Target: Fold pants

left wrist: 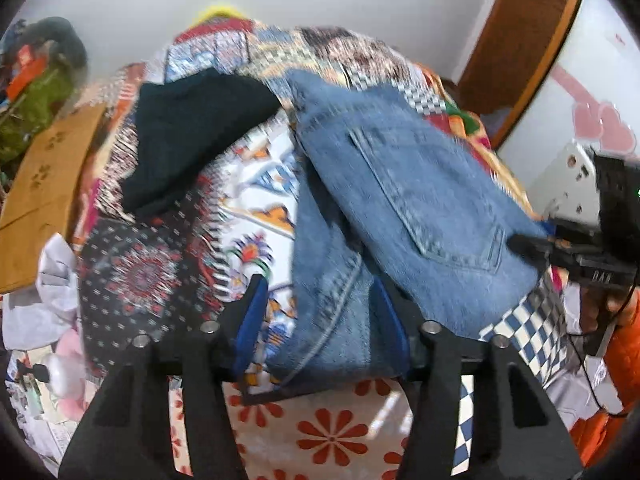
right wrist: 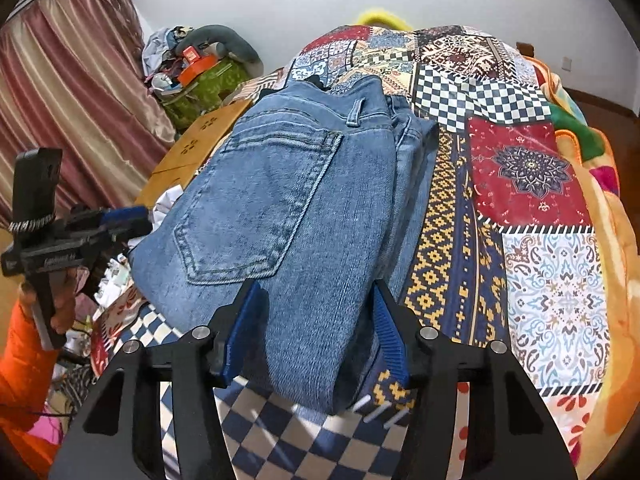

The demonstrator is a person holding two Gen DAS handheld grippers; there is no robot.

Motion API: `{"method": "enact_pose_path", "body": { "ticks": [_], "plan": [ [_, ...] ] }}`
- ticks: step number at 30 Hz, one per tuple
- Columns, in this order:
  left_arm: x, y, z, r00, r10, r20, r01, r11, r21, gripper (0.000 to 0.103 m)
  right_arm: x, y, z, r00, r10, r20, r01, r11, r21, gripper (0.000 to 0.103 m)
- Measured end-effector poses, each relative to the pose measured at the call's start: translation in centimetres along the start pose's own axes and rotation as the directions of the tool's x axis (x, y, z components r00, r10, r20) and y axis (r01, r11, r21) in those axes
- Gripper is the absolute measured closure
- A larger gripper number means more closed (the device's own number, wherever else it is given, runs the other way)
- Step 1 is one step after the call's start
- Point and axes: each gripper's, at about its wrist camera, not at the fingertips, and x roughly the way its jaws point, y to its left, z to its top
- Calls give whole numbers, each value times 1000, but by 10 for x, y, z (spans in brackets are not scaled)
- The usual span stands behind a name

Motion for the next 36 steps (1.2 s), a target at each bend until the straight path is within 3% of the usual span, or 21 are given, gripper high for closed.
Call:
{"method": "enact_pose_path", "body": {
  "ticks": [3, 5, 9, 14, 17, 20, 24, 26, 30, 36],
  "plan": [
    [12, -5, -6, 1000, 24, -1, -24, 1000, 18, 57, 0, 2, -1, 999, -36, 17, 36, 999, -26, 69],
    [12, -1, -8, 1000, 31, 5, -31, 1000, -1, 57, 1, -1, -3, 999, -45, 19, 46, 998, -40, 74],
    [9, 9, -18, 998, 67, 14, -66, 995, -70, 57, 0, 3, -6, 996, -81, 25, 83, 993, -86, 78],
    [1, 6, -10, 994, 106, 12, -106, 993, -47, 57, -4, 1, -1, 998, -61, -8, 60, 996, -68, 78],
    [-11, 11, 7, 995, 99, 28, -97, 993, -64, 57, -11, -7, 6, 999, -13, -30, 12, 1000, -21, 78],
    [-23, 19, 30, 988, 124, 89, -117, 990, -80, 57, -21, -12, 19, 1000, -25, 6, 25, 999, -20, 77],
    [-22, 25, 69, 984, 113, 134, -103, 991, -82, 57, -24, -22, 45, 997, -34, 64, 35, 999, -17, 67],
    [-14, 22, 89, 983, 112, 147, -104, 993, -56, 54, -18, -29, 62, 995, -49, 84, 51, 998, -25, 66],
    [11, 8, 119, 980, 104, 169, -108, 994, 13, 31, 3, -40, 95, 995, -44, 94, 47, 998, -34, 66],
    [62, -10, 146, 992, 65, 109, -74, 994, 85, 30, 49, -57, 131, 998, -26, 53, 28, 999, -40, 67]
  ]
}}
